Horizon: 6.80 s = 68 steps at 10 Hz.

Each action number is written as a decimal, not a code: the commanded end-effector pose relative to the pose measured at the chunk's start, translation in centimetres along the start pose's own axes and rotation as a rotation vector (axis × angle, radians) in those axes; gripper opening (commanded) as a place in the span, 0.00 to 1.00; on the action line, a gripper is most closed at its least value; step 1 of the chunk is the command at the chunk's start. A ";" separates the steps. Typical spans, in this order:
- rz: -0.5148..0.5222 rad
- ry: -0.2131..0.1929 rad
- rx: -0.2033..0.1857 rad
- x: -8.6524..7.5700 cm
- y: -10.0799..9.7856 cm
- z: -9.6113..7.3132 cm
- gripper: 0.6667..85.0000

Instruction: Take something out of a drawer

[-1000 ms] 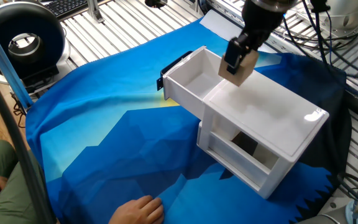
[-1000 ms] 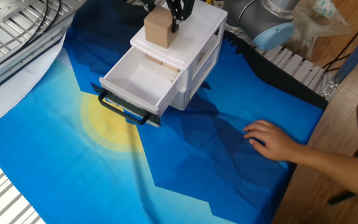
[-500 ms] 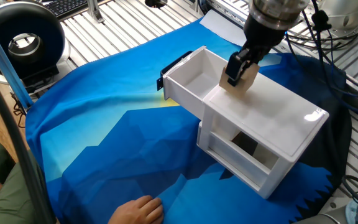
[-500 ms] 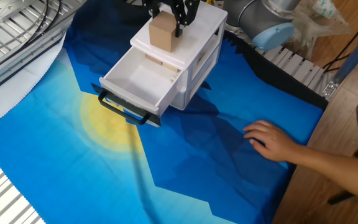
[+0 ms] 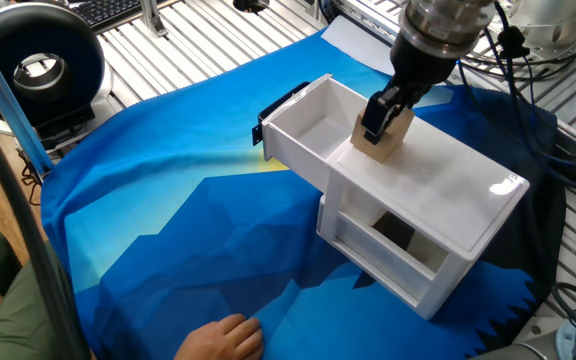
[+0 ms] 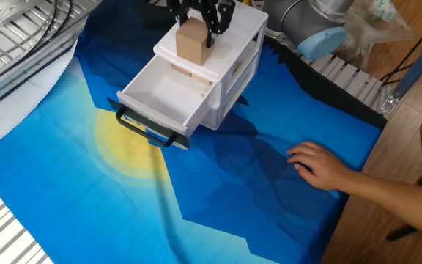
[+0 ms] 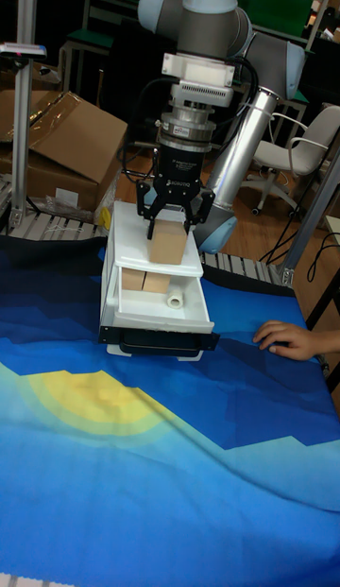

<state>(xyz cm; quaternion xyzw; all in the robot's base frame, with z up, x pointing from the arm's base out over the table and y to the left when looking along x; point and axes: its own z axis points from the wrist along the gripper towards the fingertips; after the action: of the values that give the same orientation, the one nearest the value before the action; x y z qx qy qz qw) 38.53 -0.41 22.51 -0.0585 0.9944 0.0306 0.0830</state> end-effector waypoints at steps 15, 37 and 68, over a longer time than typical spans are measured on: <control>-0.180 0.113 -0.011 1.5 -0.9 -2.6 1.00; -0.247 0.125 0.123 -9.8 -2.8 -6.8 0.36; -0.373 -0.100 0.075 -13.8 -0.3 -9.0 0.00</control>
<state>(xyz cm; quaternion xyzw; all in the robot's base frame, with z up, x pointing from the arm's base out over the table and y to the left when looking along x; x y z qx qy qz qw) 49.55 -1.00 33.24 -0.2230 0.9677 -0.0358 0.1121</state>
